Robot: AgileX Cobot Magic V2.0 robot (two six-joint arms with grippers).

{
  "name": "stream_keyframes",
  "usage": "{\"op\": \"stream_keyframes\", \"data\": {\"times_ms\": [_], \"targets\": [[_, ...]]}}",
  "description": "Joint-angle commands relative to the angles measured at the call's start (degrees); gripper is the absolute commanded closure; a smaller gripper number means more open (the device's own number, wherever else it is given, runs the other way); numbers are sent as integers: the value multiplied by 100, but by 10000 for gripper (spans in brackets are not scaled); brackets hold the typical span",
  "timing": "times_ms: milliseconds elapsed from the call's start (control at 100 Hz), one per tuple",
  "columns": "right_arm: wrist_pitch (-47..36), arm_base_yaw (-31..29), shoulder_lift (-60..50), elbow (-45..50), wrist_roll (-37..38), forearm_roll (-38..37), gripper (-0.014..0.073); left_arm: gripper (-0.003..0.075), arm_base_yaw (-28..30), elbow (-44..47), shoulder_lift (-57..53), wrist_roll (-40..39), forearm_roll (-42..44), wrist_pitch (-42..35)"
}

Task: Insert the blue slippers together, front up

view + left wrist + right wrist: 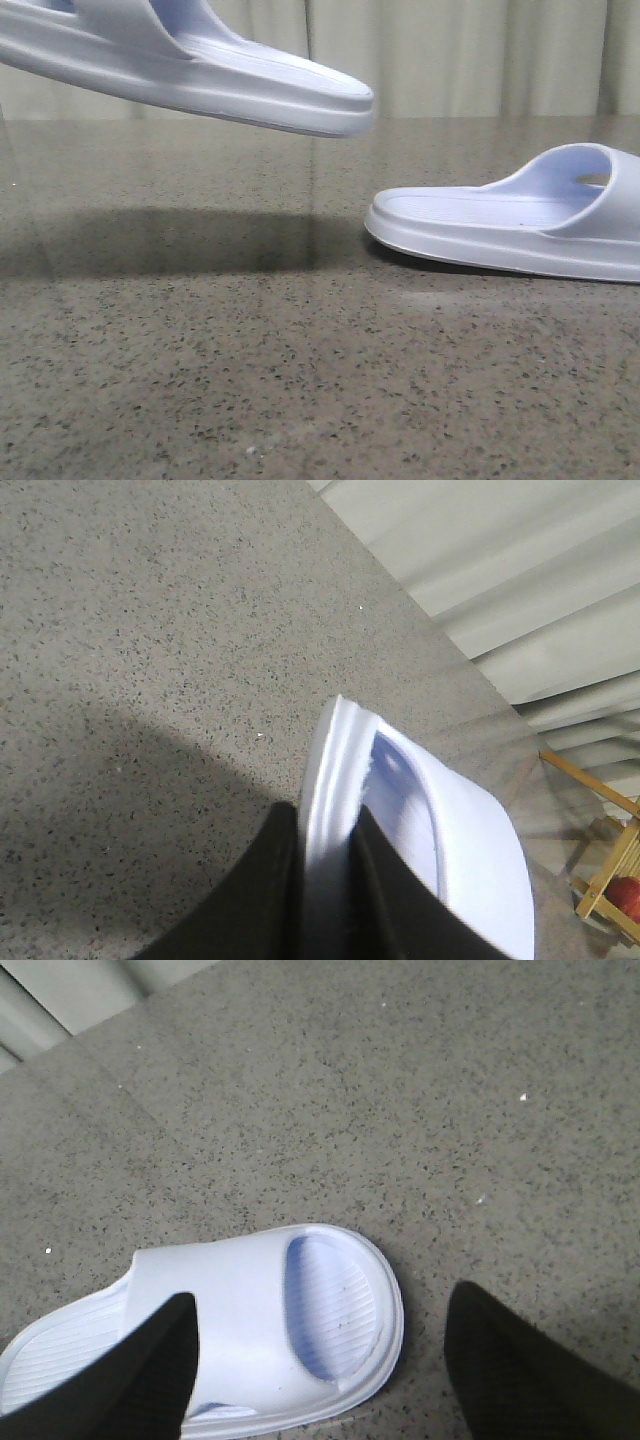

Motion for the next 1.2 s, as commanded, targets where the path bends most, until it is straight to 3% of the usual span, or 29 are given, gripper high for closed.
{"op": "stream_keyframes", "data": {"times_ms": [0, 710, 1190], "targets": [[-353, -33, 221, -182, 97, -86, 148, 704, 21, -148, -70, 3, -166, -199], [-827, -33, 1944, -134, 181, 151, 149, 704, 21, -148, -60, 3, -99, -242], [-1079, -33, 2343, -134, 181, 159, 151, 704, 21, -148, -60, 3, -99, -242]]}}
